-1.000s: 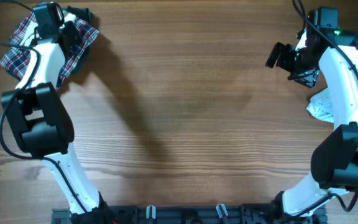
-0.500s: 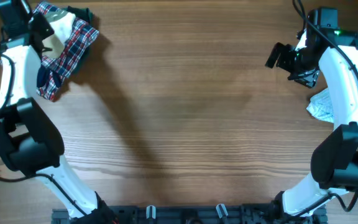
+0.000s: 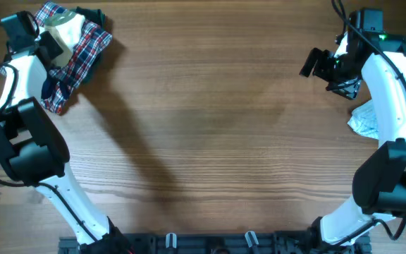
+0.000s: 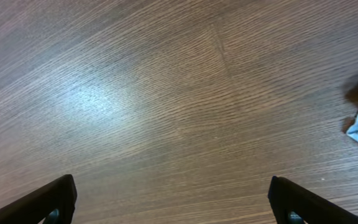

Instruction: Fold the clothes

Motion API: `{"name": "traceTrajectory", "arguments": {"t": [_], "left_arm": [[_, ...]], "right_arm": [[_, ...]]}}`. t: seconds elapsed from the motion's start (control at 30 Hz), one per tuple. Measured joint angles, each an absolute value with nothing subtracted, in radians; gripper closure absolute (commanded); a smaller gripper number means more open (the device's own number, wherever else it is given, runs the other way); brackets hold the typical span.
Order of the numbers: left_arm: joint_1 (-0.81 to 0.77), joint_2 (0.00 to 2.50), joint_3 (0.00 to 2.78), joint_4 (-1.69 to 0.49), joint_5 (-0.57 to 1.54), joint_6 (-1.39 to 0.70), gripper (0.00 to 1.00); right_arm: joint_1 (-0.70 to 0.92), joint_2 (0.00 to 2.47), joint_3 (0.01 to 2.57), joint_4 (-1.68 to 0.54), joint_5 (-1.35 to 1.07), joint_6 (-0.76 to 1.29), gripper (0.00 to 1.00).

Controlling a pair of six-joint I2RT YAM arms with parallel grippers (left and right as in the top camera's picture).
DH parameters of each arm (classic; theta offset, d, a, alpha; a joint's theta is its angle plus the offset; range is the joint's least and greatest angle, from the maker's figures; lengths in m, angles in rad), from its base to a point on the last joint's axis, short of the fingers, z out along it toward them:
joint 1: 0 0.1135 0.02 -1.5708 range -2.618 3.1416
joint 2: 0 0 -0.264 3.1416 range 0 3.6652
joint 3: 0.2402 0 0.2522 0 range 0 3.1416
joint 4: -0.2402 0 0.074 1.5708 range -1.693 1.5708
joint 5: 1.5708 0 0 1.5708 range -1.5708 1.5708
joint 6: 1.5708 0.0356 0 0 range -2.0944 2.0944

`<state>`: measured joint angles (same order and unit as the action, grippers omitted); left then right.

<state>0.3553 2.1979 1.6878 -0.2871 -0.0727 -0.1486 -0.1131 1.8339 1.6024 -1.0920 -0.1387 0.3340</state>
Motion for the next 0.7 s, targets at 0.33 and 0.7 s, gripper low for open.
{"name": "traceTrajectory", "arguments": {"t": [0.33,0.7], "left_arm": [[0.325,1.832,1.686,-0.346,-0.019,-0.16,0.32],[0.156,1.677,1.693,-0.836,0.194,0.009,0.0]], "right_arm": [[-0.113,1.811,1.644,-1.083,-0.142,0.334,0.0],[-0.113,1.476,1.666,-1.251,-0.142,0.311,0.0]]}}
